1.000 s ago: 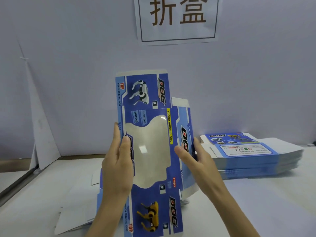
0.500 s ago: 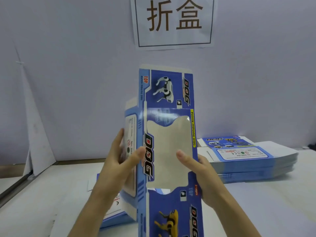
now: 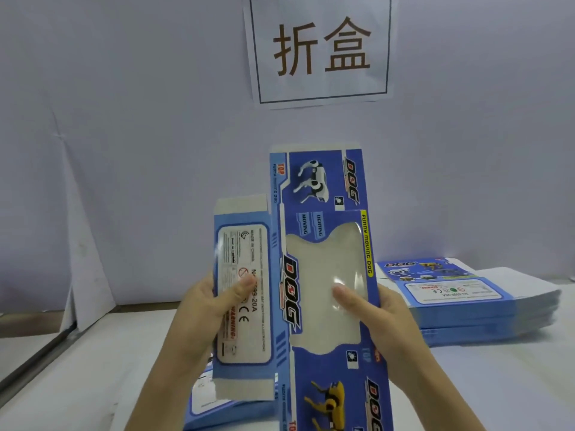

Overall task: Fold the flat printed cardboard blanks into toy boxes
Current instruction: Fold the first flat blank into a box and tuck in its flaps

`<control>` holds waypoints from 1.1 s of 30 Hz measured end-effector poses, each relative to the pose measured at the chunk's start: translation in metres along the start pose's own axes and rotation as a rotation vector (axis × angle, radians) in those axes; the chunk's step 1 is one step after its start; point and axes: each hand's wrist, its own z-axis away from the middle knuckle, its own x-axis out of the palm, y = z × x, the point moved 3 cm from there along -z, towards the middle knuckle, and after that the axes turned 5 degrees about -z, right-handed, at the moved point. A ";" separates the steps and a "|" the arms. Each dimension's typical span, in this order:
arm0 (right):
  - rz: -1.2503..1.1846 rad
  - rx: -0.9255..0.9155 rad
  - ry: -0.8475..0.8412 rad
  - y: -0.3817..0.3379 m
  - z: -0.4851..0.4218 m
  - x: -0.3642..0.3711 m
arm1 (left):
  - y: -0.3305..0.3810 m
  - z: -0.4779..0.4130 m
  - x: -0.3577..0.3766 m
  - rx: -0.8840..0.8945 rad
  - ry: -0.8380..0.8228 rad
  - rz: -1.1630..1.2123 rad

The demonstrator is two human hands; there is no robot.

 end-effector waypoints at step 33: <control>0.042 -0.004 0.069 -0.007 0.004 0.006 | 0.008 0.015 0.033 0.172 0.190 -0.299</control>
